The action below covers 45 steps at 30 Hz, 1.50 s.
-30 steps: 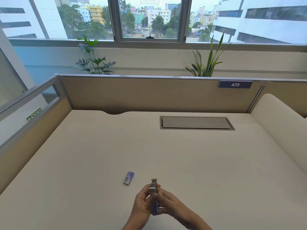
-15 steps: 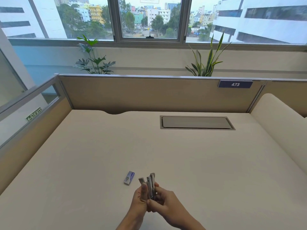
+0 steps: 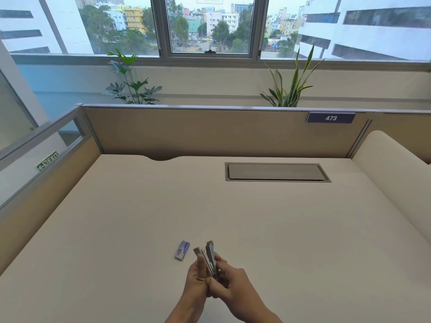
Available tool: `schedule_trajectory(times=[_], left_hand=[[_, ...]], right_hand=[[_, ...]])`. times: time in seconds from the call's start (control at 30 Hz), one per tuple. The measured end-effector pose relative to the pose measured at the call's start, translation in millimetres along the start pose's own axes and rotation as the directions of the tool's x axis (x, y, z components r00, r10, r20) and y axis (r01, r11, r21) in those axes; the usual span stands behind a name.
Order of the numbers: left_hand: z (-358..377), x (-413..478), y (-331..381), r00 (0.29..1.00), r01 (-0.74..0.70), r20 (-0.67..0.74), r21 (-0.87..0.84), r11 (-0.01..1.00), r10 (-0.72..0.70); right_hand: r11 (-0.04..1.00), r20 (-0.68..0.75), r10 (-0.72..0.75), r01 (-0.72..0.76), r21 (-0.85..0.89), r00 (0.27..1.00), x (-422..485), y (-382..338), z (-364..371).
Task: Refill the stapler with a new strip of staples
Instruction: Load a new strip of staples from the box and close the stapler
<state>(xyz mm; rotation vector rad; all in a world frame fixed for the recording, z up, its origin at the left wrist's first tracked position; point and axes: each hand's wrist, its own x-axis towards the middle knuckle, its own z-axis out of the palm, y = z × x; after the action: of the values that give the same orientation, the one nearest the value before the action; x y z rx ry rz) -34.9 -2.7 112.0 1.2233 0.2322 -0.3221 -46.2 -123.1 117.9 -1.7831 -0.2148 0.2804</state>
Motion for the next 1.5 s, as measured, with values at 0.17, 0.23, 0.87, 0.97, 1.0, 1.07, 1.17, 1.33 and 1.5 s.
schedule_trajectory(times=[0.17,0.23,0.87,0.97,1.0,1.07,1.17,1.33,1.5], left_hand=[[-1,-2,4,0.997,0.008,0.070,0.070,0.997,-0.013],[-2,-3,7,0.995,0.010,0.100,0.110,0.994,-0.021],[-5,17,4,0.994,-0.029,-0.100,0.140,0.990,0.043],[-5,20,1,0.991,-0.060,-0.111,0.164,0.985,0.079],[-5,21,0,0.990,-0.071,-0.106,0.176,0.982,0.091],[-5,22,0,0.991,-0.086,-0.087,0.199,0.976,0.105],[-6,23,-3,0.993,-0.075,-0.080,0.191,0.979,0.092],[-10,23,-5,0.993,-0.066,-0.081,0.186,0.980,0.083],[-13,20,-12,0.989,-0.097,-0.087,0.240,0.966,0.121]], right_hand=[[1.000,-0.026,0.005,-0.006,-0.012,1.000,-2,0,-1],[1.000,-0.040,0.016,-0.016,0.004,0.999,-3,0,-2],[0.926,-0.197,0.347,-0.302,0.226,0.917,10,24,-13],[0.914,-0.234,0.384,-0.332,0.231,0.893,10,26,-11],[0.916,-0.261,0.380,-0.322,0.239,0.887,10,27,-10],[0.931,-0.324,0.345,-0.278,0.237,0.881,10,29,-9],[0.956,-0.404,0.281,-0.216,0.200,0.871,10,32,-11],[0.966,-0.394,0.237,-0.172,0.194,0.888,12,35,-9],[0.949,-0.368,0.264,-0.173,0.262,0.892,10,39,-2]])
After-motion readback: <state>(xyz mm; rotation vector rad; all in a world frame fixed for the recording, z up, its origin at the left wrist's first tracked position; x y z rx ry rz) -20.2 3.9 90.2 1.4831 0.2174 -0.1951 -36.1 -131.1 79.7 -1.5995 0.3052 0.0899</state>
